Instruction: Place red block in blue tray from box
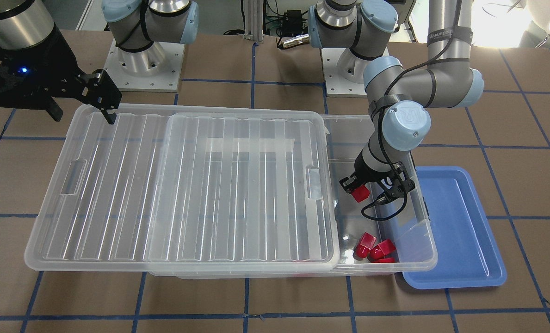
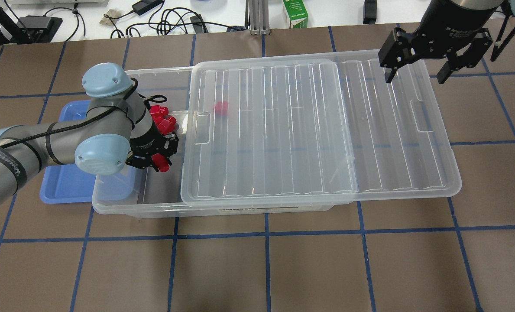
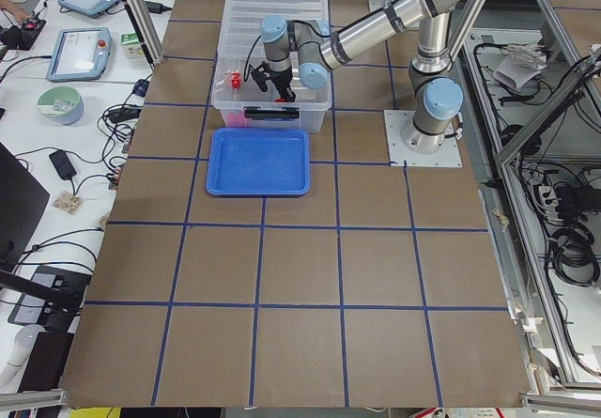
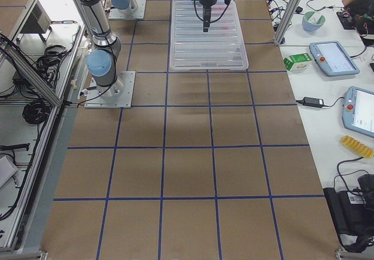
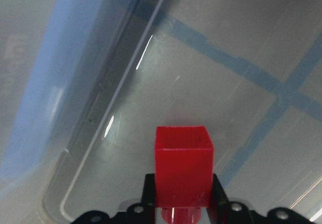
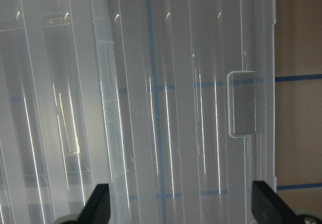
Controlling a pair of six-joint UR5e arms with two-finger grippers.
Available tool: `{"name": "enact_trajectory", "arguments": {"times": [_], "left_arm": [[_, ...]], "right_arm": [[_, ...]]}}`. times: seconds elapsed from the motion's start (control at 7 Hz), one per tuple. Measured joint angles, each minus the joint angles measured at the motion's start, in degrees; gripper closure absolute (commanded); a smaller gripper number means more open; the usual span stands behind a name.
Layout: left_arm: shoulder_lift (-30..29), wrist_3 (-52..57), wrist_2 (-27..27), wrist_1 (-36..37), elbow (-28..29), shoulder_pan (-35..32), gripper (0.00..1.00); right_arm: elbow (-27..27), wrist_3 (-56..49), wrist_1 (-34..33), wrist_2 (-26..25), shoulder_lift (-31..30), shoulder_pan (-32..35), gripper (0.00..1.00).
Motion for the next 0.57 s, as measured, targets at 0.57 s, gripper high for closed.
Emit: {"name": "enact_trajectory", "arguments": {"times": [0.57], "left_arm": [[7.1,16.4,0.3,-20.9,14.2,1.2,1.00]], "right_arm": [[0.1,-6.3,-0.2,-4.6,0.9,-5.2,0.00]]}}
